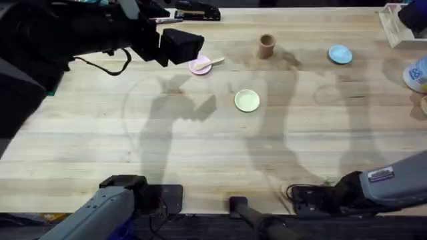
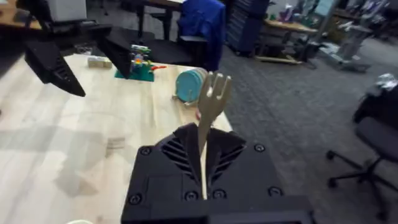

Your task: Pick up a utensil and set it on the pink plate, then put the other utensil in the container.

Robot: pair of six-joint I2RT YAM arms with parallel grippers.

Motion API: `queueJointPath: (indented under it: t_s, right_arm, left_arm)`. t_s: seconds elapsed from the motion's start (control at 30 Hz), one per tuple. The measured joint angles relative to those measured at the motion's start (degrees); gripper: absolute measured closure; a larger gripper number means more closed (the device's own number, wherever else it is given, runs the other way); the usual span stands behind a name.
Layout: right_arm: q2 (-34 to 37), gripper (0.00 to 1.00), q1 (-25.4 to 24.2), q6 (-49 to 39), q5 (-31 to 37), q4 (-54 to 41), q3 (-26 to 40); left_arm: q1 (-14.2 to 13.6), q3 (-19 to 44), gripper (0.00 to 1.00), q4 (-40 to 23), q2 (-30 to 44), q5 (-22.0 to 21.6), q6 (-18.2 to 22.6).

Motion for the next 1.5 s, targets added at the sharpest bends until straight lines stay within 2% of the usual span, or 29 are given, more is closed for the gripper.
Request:
queueJointPath:
  t_s: [0.43, 0.73, 0.97, 1.5]
  right_arm:
    - [3.5, 0.969, 1.7, 4.6, -0.4, 4.0, 0.0]
    - [9.7, 0.969, 1.8, 5.8, -0.4, 10.2, 0.0]
    - [15.1, 0.968, 2.2, 8.9, -0.4, 18.5, 0.0]
    - [25.5, 0.969, 3.3, 13.2, -0.4, 26.5, 0.0]
  left_arm:
    - [0.0, 0.0, 0.007, 0.0, 0.0, 0.0, 0.0]
    - [0.0, 0.0, 0.006, 0.0, 0.0, 0.0, 0.0]
    - [0.0, 0.0, 0.008, 0.0, 0.0, 0.0, 0.0]
    - [0.0, 0.0, 0.007, 0.0, 0.0, 0.0, 0.0]
